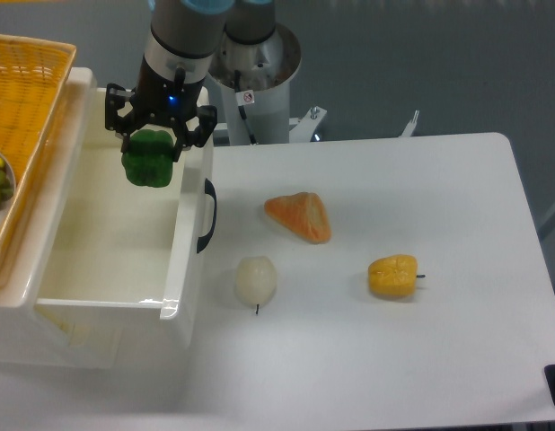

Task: Place the green pepper in the upper white drawer
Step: 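Lower the green pepper into the white drawer, then open the gripper to release the green pepper in the drawer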

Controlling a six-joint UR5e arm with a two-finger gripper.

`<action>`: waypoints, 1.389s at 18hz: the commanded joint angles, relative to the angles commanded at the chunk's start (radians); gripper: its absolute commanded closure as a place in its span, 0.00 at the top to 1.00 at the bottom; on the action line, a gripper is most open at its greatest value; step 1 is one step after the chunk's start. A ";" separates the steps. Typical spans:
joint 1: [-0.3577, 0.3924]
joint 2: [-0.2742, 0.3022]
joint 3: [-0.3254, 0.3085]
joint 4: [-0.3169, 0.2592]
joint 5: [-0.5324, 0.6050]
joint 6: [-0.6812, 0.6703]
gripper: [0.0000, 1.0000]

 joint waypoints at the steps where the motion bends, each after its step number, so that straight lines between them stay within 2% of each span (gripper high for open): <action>1: -0.002 -0.005 -0.002 0.002 0.000 0.000 0.61; 3: -0.005 -0.017 -0.005 0.000 0.000 0.000 0.62; 5: -0.026 -0.026 -0.008 0.002 0.000 0.002 0.69; 12: -0.058 -0.074 -0.008 0.002 0.000 0.002 0.72; 15: -0.060 -0.075 -0.008 0.002 -0.002 0.002 0.73; 16: -0.060 -0.075 -0.009 0.002 0.000 0.003 0.79; 17: -0.061 -0.077 -0.008 0.002 0.000 0.003 0.82; 19: -0.061 -0.077 -0.009 0.002 0.000 0.009 1.00; 25: -0.061 -0.071 -0.006 0.002 0.000 0.009 1.00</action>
